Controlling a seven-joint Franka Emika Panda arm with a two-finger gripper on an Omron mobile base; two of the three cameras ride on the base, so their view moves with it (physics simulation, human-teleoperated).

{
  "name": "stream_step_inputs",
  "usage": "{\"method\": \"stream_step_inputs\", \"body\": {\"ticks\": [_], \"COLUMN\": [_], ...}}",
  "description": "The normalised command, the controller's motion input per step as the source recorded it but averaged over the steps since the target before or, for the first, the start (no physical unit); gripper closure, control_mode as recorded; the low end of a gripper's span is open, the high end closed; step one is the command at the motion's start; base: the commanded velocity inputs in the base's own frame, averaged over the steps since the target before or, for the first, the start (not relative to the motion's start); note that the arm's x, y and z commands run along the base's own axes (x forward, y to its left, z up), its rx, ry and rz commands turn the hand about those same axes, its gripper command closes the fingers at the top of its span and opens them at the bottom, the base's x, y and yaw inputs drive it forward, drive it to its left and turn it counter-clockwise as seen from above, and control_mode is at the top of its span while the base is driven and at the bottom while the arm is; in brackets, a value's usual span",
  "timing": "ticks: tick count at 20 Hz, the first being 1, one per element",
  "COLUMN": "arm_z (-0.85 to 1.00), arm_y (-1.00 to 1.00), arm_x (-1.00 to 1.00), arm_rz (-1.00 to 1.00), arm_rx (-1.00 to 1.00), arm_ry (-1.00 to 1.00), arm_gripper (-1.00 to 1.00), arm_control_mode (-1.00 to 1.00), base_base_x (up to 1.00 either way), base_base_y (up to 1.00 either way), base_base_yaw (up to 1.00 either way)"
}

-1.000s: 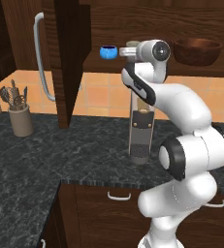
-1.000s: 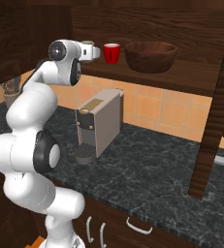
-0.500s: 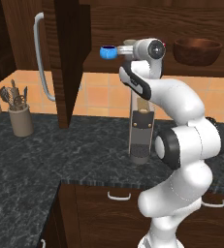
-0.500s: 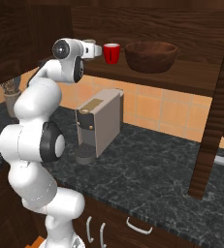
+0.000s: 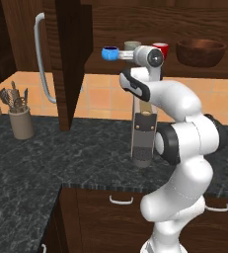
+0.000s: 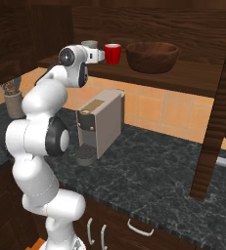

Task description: Gather all objects into one cabinet and sort the glasses and bowls to opposite sides.

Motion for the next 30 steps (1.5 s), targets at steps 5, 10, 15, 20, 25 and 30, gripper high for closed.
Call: {"method": "stream_step_inputs", "body": {"ticks": [5, 10, 15, 20, 25, 30], "arm_z": [0.00, 0.24, 0.04, -0.40, -0.72, -0.86], "arm_y": [0.00, 0.00, 0.00, -0.16, -0.22, -0.12], "arm_x": [0.04, -0.52, -1.00, -1.00, -1.00, -1.00], "arm_rz": [0.00, 0.05, 0.09, 0.01, 0.00, 0.00], "arm_rx": [0.01, 0.00, 0.02, 0.00, 0.00, 0.00], "arm_ry": [-0.01, -0.15, -0.13, -0.02, 0.00, 0.00], "arm_gripper": [-1.00, -1.00, -1.00, -1.00, -1.00, -1.00], "arm_control_mode": [-1.00, -1.00, -1.00, -1.00, -1.00, -1.00], "base_base_x": [0.00, 0.00, 0.00, 0.00, 0.00, 0.00], "base_base_y": [0.00, 0.00, 0.00, 0.00, 0.00, 0.00], "base_base_yaw": [0.00, 0.00, 0.00, 0.00, 0.00, 0.00]}}
